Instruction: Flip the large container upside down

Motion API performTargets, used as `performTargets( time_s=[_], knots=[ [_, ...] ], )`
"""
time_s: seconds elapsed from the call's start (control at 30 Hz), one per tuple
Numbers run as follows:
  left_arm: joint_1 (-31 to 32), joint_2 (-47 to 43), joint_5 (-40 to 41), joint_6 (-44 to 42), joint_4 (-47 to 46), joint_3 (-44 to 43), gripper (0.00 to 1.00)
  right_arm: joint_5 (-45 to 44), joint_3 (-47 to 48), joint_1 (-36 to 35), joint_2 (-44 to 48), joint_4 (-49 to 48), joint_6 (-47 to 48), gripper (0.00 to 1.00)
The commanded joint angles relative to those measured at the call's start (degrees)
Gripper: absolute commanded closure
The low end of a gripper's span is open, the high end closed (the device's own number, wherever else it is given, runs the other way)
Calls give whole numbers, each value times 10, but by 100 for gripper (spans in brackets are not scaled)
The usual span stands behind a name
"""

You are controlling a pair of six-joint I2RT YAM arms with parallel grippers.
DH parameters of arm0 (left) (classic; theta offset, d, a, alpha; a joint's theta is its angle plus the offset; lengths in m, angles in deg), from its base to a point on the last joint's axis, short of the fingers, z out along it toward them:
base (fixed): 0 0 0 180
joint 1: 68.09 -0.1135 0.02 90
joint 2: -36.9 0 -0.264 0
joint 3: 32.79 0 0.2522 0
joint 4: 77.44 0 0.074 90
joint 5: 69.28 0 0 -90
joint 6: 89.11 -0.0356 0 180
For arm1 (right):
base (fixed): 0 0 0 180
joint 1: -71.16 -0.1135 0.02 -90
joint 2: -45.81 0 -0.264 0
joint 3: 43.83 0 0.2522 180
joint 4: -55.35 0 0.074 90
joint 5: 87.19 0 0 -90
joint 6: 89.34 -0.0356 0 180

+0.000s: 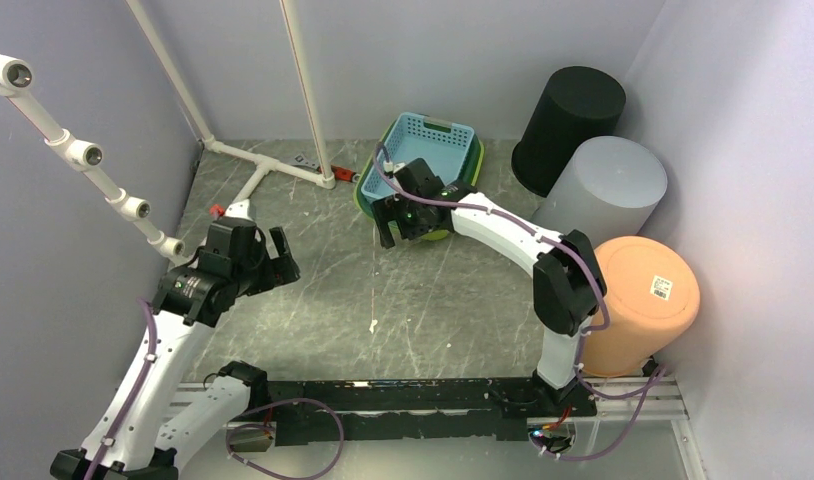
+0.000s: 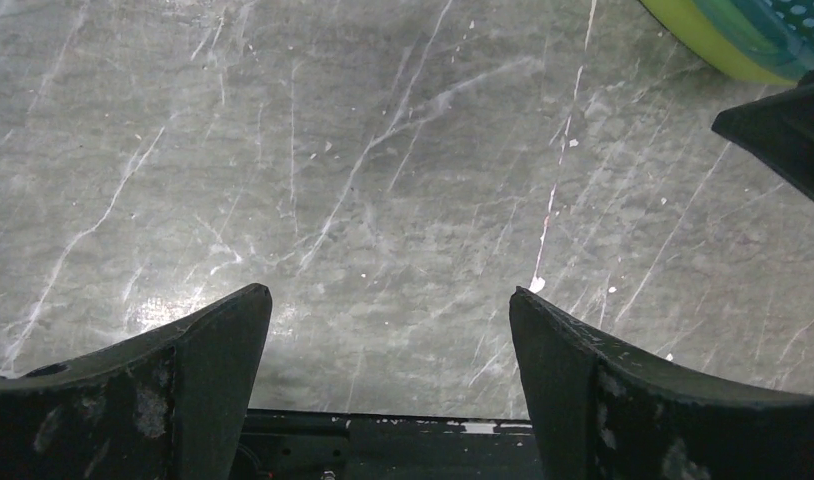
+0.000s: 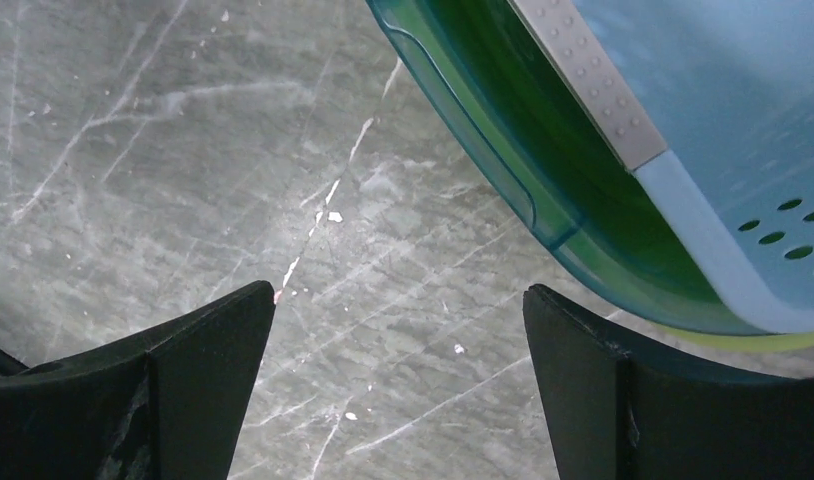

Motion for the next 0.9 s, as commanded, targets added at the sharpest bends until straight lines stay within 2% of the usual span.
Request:
performTargets(
  time_s=[0.0,0.27,0.5,0.63,0.87],
  knots=[
    [0,-2,-15,-29,-23,5,6,-8,38,-10,15,-39,47,0],
    [1,-13,-57,-73,-78,42,7,-59,57,-11,-29,-60,87,0],
    [1,-50,-37,-114,-118,94,7,-37,34,-13,-50,-89,117,0],
    [1,-78,-14,-115,-112,95,6,-52,29,-13,-61,-81,99,0],
    [1,-97,43,-106,-94,85,6,64,-15,-26,-55,-96,98,0]
  ],
)
